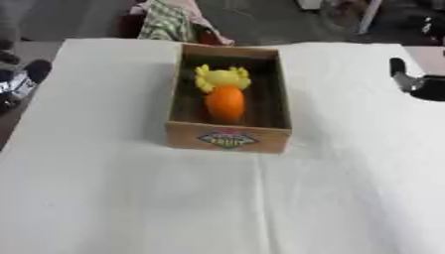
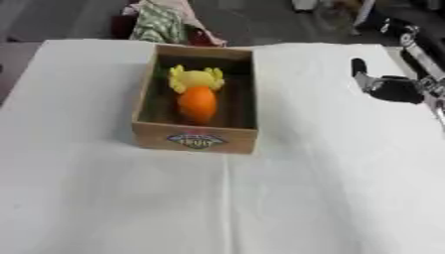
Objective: Pick up objects on the table and place them in the box.
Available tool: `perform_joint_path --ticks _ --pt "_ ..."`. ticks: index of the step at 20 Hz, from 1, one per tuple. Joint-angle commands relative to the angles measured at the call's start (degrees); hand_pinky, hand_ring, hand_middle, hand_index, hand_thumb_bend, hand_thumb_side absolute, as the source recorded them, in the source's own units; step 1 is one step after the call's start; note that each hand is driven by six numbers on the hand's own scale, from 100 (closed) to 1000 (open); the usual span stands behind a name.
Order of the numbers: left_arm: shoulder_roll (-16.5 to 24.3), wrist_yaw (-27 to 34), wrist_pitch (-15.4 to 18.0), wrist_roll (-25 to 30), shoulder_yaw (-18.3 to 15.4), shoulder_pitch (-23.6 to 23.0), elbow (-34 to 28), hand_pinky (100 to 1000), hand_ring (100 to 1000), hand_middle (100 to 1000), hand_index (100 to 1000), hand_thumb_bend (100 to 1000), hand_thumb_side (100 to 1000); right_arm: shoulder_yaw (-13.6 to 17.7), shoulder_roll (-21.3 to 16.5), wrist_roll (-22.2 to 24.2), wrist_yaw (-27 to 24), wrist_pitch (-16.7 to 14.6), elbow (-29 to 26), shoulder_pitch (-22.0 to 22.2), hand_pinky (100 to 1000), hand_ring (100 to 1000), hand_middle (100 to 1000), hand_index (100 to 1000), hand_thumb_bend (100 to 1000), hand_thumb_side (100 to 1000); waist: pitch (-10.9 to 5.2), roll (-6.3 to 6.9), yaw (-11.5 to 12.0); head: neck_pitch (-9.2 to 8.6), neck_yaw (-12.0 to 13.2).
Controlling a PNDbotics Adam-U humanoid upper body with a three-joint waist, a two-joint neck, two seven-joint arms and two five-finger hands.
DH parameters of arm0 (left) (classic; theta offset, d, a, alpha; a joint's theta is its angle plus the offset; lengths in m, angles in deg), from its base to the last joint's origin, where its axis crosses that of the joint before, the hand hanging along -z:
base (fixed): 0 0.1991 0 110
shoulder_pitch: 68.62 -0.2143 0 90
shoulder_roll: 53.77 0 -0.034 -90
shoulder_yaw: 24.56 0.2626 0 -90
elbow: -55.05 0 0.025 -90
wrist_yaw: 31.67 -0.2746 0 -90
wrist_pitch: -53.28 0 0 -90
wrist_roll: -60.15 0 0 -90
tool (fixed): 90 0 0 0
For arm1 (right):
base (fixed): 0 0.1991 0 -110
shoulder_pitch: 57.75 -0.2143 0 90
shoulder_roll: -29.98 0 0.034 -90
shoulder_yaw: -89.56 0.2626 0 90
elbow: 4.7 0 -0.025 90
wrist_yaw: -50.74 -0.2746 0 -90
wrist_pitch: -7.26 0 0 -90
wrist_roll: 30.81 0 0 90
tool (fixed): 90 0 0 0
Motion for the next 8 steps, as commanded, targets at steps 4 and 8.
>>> perform_joint_path --ticks 4,8 --pt "1.4 0.4 0.7 -0.3 -0.8 -0.3 -0.7 761 380 562 732 779 439 2.1 -2.8 1.8 -6.1 1.8 -2.8 0.9 896 992 835 871 100 201 -1.08 0.22 -0.2 0.03 0.1" --pt "1.4 0.5 0.8 -0.4 -0.8 -0.4 -0.6 761 380 562 732 779 439 2.4 -2.9 2.4 -7.1 2.3 -3.3 1.1 896 992 835 871 100 201 -1.09 0.24 -0.2 0.05 0.1"
